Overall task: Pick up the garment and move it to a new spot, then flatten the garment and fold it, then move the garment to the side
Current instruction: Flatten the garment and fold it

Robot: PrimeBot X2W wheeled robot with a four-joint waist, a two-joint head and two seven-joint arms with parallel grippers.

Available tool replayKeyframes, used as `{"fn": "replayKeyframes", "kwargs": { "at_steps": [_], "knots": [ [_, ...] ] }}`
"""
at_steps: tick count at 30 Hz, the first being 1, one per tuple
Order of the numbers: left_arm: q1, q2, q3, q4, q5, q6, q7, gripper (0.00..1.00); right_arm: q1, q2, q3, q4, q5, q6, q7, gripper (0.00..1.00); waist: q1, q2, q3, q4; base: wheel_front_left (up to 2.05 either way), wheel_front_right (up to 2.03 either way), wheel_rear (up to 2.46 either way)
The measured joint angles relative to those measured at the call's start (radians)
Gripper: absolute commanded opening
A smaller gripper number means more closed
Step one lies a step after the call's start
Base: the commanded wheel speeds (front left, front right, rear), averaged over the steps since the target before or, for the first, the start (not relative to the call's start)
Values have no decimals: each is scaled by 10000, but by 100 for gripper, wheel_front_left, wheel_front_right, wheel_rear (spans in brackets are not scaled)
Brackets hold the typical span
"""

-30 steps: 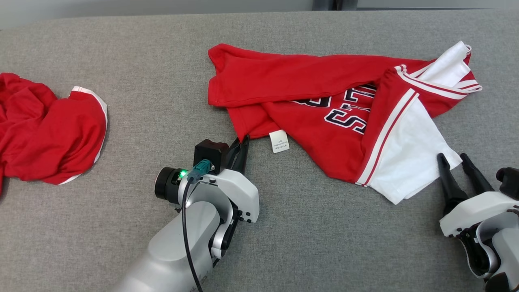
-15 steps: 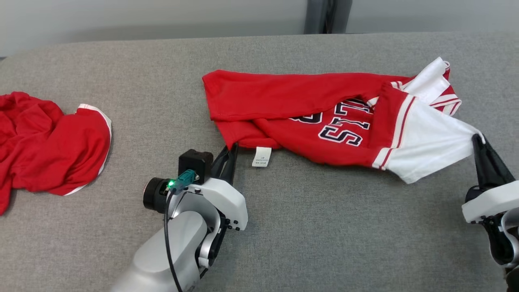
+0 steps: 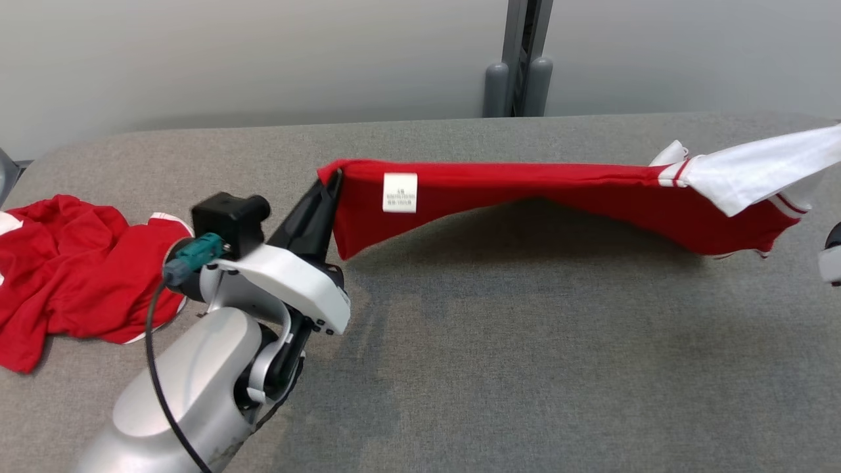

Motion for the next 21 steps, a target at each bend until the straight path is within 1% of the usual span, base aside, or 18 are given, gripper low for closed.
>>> {"fn": "replayKeyframes", "kwargs": {
  "at_steps": [3, 6, 10, 13, 17, 19, 21],
  "knots": [
    [34, 257, 541, -1009, -343, 244, 23, 0, -147, 65, -456, -500, -257, 0, 180, 0, 0, 0, -187, -9, 0, 0, 0],
    [199, 360, 1066, -1835, -708, 487, -107, 0, -180, 215, -813, -1166, -652, 0, 299, 0, 1, 0, -298, -25, 0, 0, 0],
    [444, 573, 1260, -2615, -771, 790, -150, 0, 66, 332, -932, -2079, -1317, 0, 593, 0, 0, 0, -233, -31, 0, 0, 0],
    [383, 593, 1388, -3093, -784, 871, -71, 0, 124, 364, -951, -2746, -1540, 2, 859, 0, 0, 0, -21, -42, 0, 0, 0],
    [-569, 905, 1258, -3012, -364, 1034, 512, 0, -420, 94, -1068, -3239, -1745, 2, 1392, 0, 0, 0, 466, -41, 0, 0, 0],
    [-1355, 972, 1154, -2830, -134, 1035, 965, 0, -1112, -213, -961, -3348, -1716, 2, 1693, 0, 0, 0, 792, -38, 0, 0, 0],
    [-2277, 953, 1149, -2556, -48, 995, 1450, 0, -1998, -658, -640, -3321, -1641, 0, 2065, 0, 0, 0, 1179, -45, 0, 0, 0]
  ]
}}
